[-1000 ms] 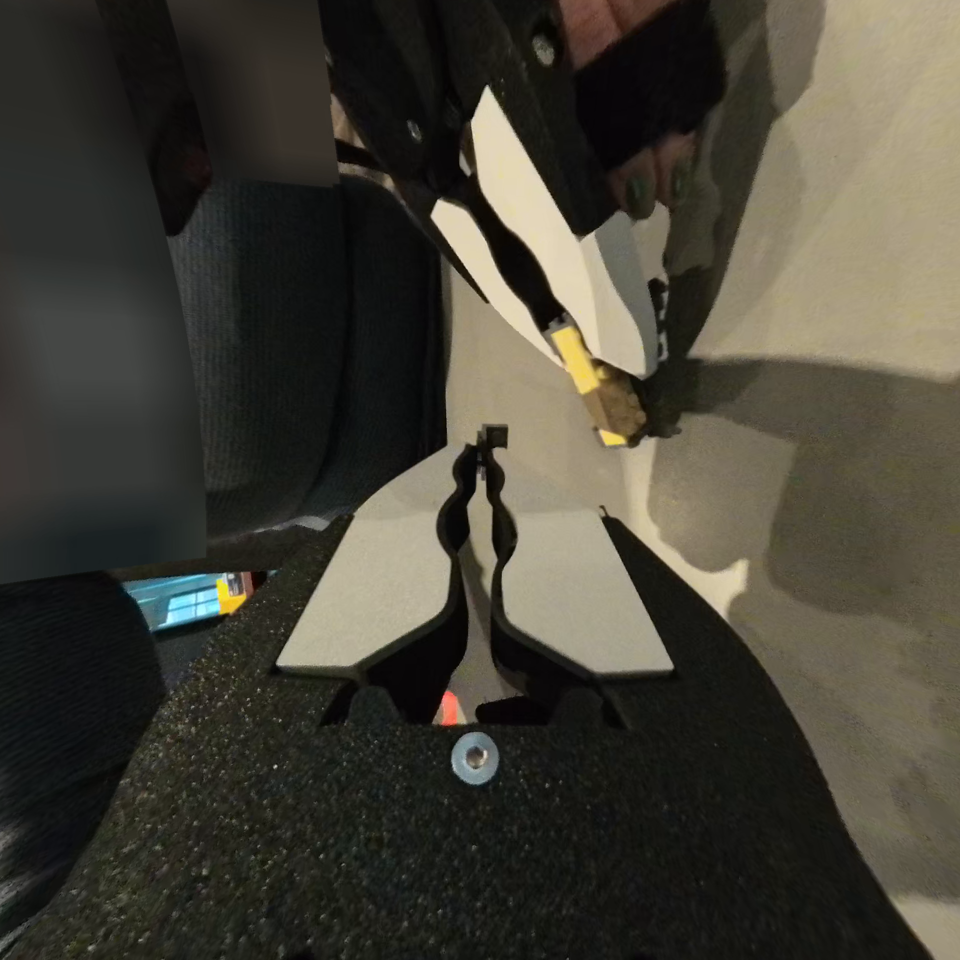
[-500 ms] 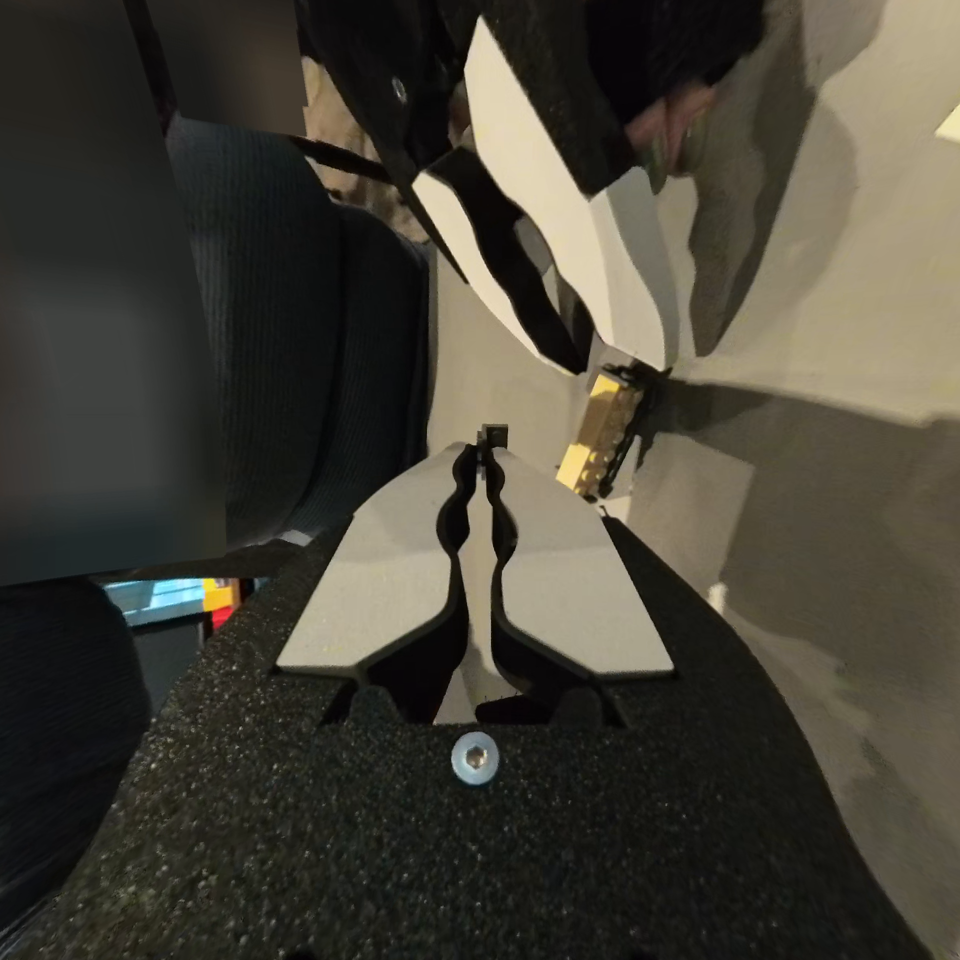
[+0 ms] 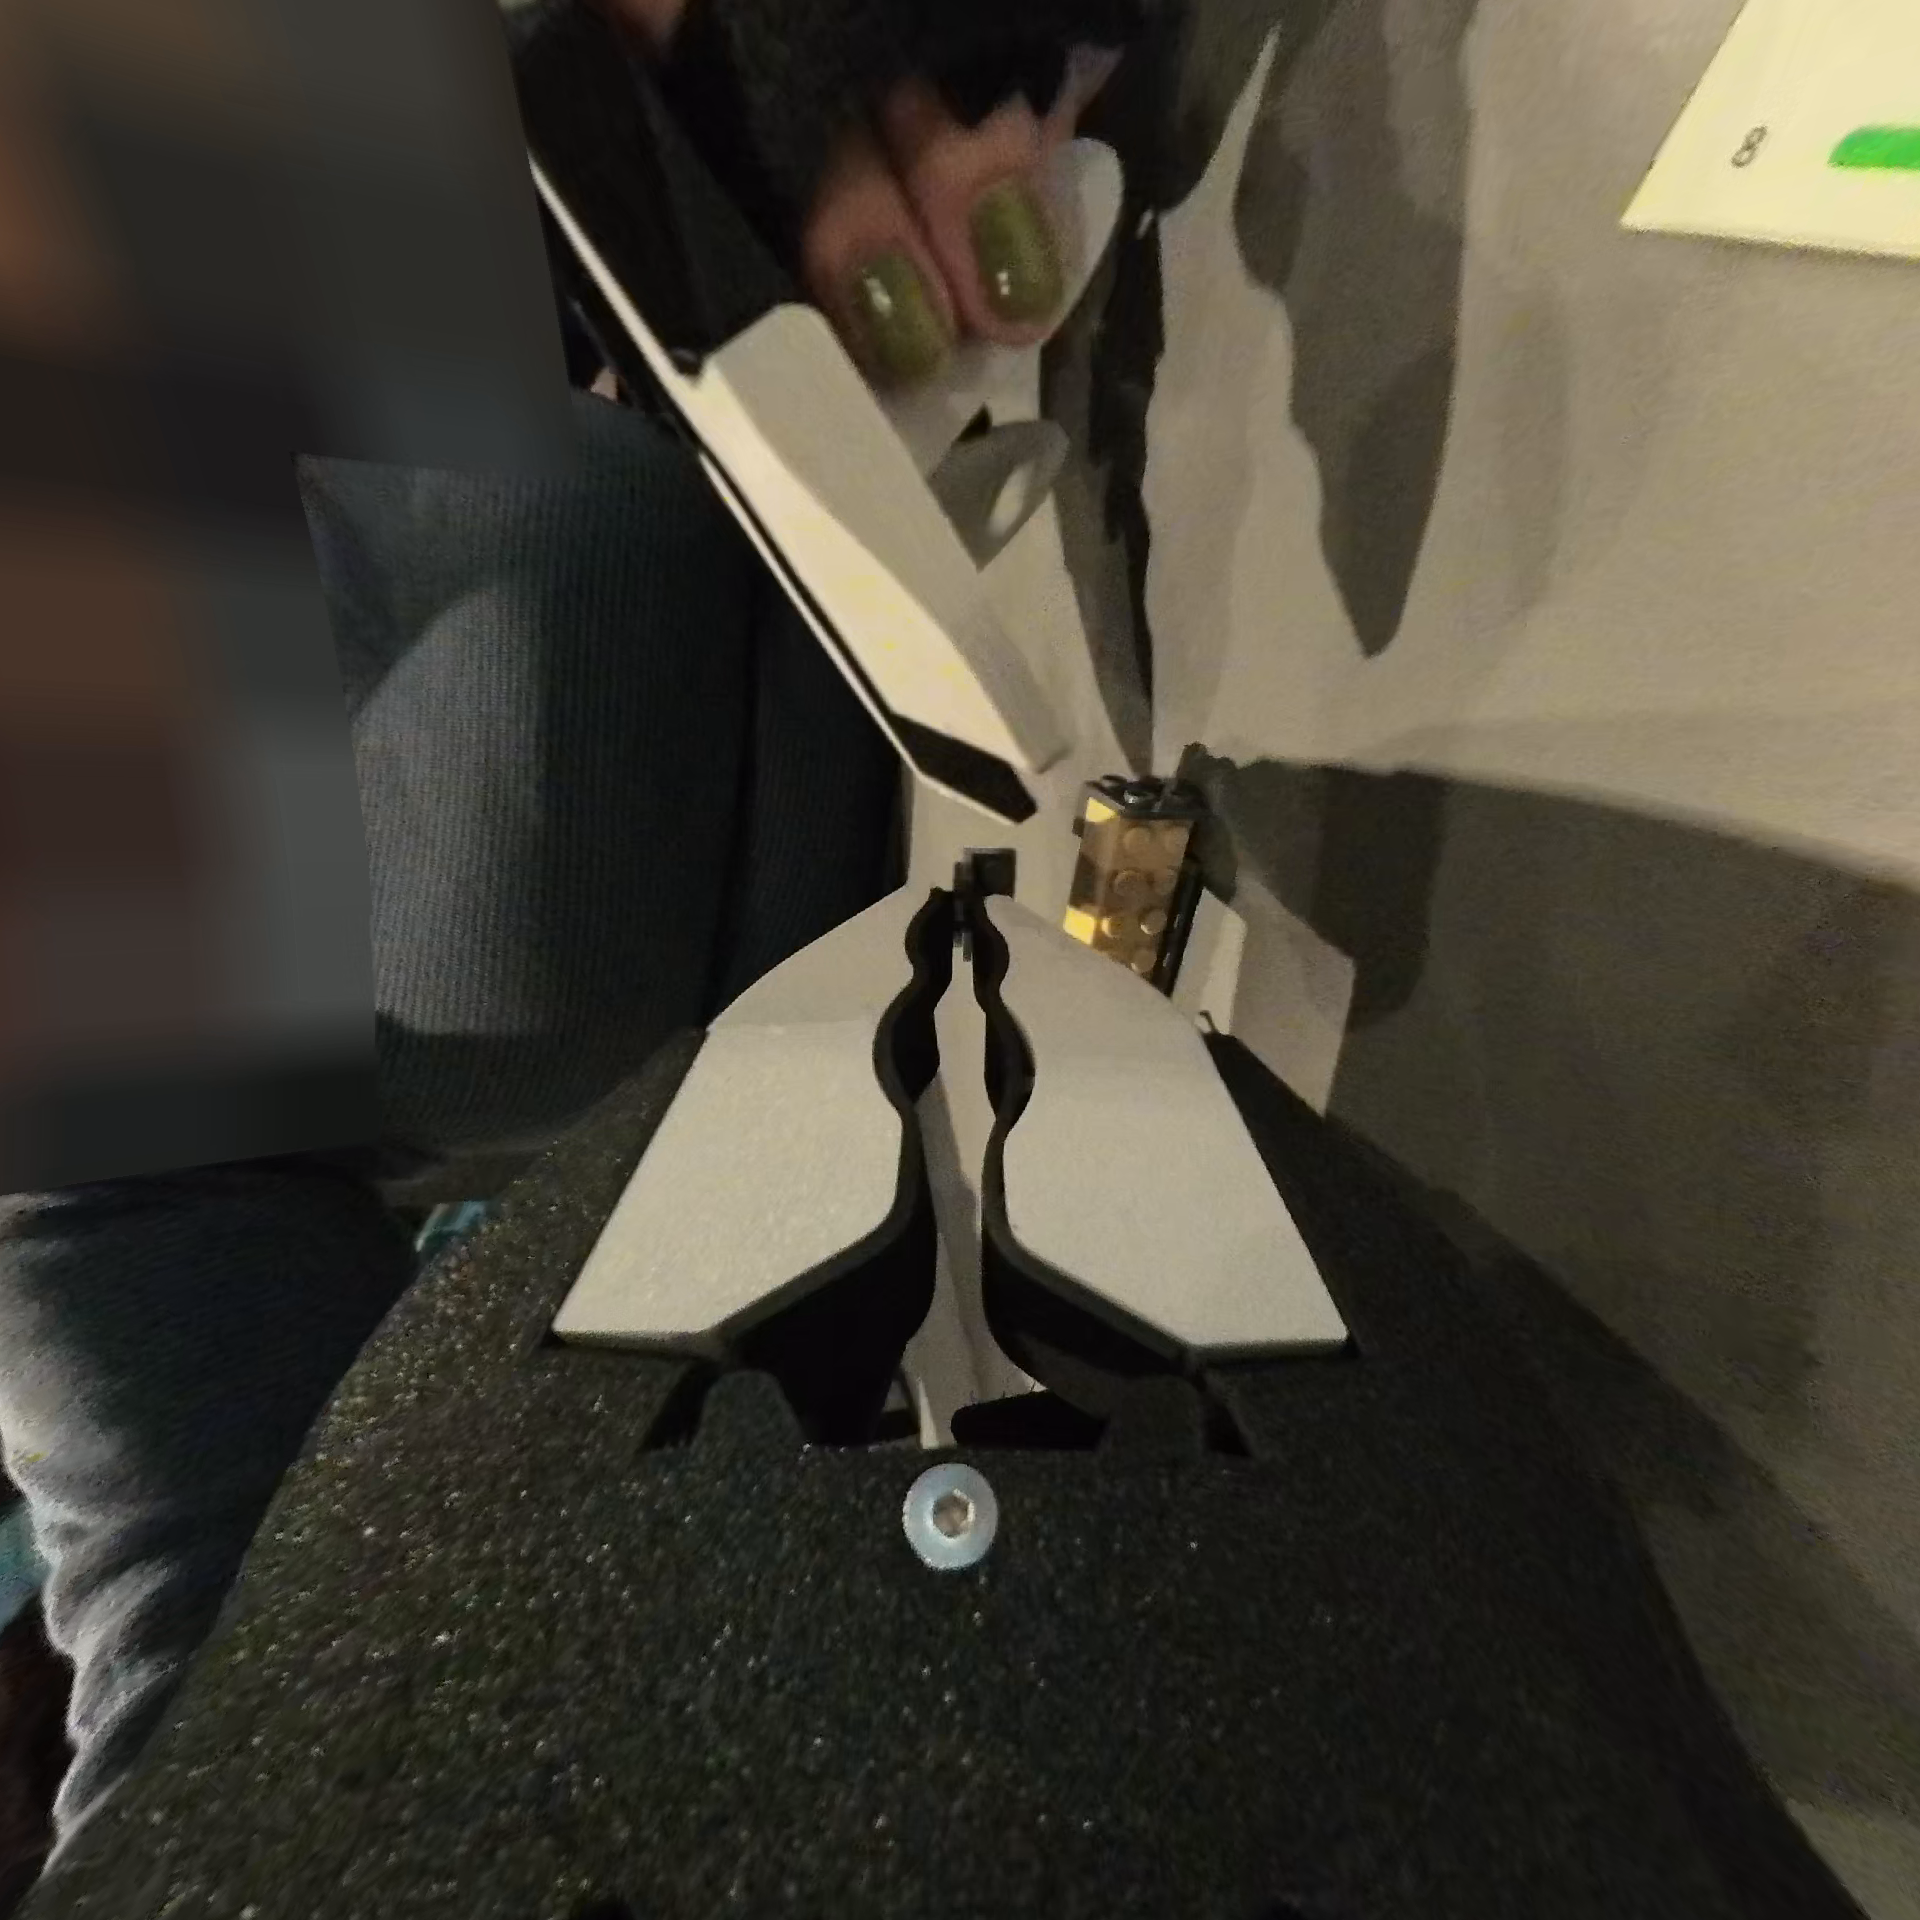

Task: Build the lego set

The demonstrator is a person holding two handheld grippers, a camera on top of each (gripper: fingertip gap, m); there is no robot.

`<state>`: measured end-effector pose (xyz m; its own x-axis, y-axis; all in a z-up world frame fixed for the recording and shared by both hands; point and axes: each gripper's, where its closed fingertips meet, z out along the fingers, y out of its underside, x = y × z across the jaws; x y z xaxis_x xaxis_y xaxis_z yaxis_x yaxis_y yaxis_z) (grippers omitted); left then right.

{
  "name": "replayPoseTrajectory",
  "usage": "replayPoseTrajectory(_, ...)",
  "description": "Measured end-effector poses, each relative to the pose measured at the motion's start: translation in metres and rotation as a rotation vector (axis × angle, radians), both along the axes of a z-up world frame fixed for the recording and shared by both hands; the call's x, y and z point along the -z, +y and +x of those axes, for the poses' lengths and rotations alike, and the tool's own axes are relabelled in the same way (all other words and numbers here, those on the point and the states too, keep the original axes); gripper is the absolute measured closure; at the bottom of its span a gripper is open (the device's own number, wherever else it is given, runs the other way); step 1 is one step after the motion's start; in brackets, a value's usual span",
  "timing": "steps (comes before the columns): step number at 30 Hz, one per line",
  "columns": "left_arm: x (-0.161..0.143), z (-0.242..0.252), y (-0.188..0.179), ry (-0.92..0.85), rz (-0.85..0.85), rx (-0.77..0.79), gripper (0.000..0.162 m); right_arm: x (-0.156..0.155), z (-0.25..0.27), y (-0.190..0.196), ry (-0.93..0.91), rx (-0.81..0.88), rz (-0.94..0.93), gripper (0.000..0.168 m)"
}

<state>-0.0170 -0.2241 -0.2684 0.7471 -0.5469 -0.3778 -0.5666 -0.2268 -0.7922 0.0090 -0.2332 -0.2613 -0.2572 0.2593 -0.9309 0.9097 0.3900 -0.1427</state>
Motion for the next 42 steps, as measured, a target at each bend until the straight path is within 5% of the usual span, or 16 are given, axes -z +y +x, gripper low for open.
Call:
replayPoseTrajectory(7,-0.005,-0.001,0.009,0.066,0.102,-0.063,0.097,0.005,-0.002,-0.001,-0.038,0.012,-0.026,0.165)
replayPoseTrajectory(35,-0.003,-0.002,0.014,0.088,0.143,-0.091,0.107,0.011,-0.005,0.009,-0.010,0.085,0.001,0.155)
replayPoseTrajectory(42,-0.001,-0.002,0.014,0.090,0.134,-0.091,0.110,0.019,-0.009,0.019,0.118,0.137,0.182,0.148)
